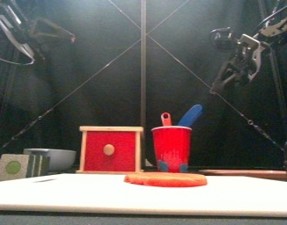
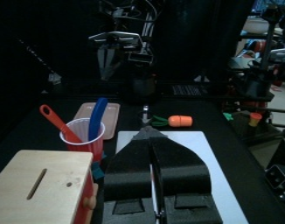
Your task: Grasp pizza cutter
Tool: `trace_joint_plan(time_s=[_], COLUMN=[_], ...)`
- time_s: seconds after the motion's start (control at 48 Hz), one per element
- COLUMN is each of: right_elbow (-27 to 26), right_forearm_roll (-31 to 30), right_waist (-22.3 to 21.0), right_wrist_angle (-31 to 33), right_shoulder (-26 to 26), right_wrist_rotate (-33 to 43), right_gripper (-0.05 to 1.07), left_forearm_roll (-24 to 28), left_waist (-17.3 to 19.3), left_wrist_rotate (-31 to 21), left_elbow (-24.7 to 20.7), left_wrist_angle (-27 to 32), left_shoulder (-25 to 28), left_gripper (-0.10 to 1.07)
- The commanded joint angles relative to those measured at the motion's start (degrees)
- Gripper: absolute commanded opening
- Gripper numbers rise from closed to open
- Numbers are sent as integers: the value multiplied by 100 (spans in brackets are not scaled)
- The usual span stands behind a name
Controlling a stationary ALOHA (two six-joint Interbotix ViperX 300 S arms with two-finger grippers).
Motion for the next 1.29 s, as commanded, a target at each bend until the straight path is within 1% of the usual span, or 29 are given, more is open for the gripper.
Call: trace_joint_plan(time_s=[0.0,0.021,0.042,0.083,0.125,0.146,0.312,0.479,0.583,0.667,0.812,1.104,1.188,1.271], right_elbow=[-123,-114,-97,-70,-44,-44,-105,-290,-422,-510,-650,-659,-677,-694], right_forearm_roll=[9,9,0,-44,-141,-202,-694,-1046,-1459,-1635,-1687,-1679,-1670,-1670], right_waist=[-9,-9,18,88,167,185,343,404,554,589,554,519,475,413], right_wrist_angle=[-26,-26,-26,-26,-35,-44,-439,-475,-536,-615,-650,-650,-659,-703], right_shoulder=[-9,-9,9,44,97,114,475,914,1257,1529,1819,2013,2065,2083], right_wrist_rotate=[97,141,229,387,536,606,1362,2065,2408,2505,2558,2558,2558,2558], right_gripper=[73,78,86,96,102,103,102,102,102,102,101,100,97,89], left_forearm_roll=[-9,-9,-9,-9,-9,-9,-9,-9,-9,-9,-70,-220,-220,-211], left_waist=[9,9,18,9,18,18,44,88,105,149,202,237,237,255], left_wrist_rotate=[-9,-9,-9,-9,-9,-9,0,-9,0,-9,-18,-9,-9,-9], left_elbow=[-97,-97,-97,-97,-88,-88,-53,9,26,35,62,79,70,88], left_wrist_angle=[-44,-53,-70,-114,-158,-176,-211,-211,-211,-211,-211,-211,-211,-211], left_shoulder=[18,26,26,26,26,26,26,26,26,26,18,26,26,26], left_gripper=[6,6,6,7,7,8,9,9,9,9,9,9,9,9])
